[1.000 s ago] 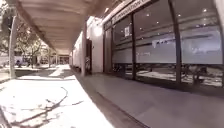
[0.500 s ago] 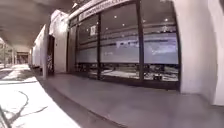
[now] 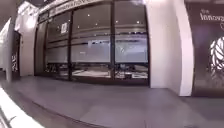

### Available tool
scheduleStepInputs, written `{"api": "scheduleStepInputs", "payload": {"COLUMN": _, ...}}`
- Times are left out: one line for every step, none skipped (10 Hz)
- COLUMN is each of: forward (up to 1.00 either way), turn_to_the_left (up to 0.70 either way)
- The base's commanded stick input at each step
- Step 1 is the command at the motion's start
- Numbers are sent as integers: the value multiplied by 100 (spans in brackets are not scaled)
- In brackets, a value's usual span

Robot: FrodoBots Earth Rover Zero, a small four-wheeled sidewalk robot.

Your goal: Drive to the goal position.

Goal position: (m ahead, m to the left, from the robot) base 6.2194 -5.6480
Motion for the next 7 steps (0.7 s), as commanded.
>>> {"api": "scheduleStepInputs", "payload": {"forward": 0, "turn_to_the_left": -70}}
{"api": "scheduleStepInputs", "payload": {"forward": 0, "turn_to_the_left": -70}}
{"api": "scheduleStepInputs", "payload": {"forward": 0, "turn_to_the_left": -70}}
{"api": "scheduleStepInputs", "payload": {"forward": 0, "turn_to_the_left": -70}}
{"api": "scheduleStepInputs", "payload": {"forward": 0, "turn_to_the_left": -70}}
{"api": "scheduleStepInputs", "payload": {"forward": 0, "turn_to_the_left": -70}}
{"api": "scheduleStepInputs", "payload": {"forward": 0, "turn_to_the_left": -70}}
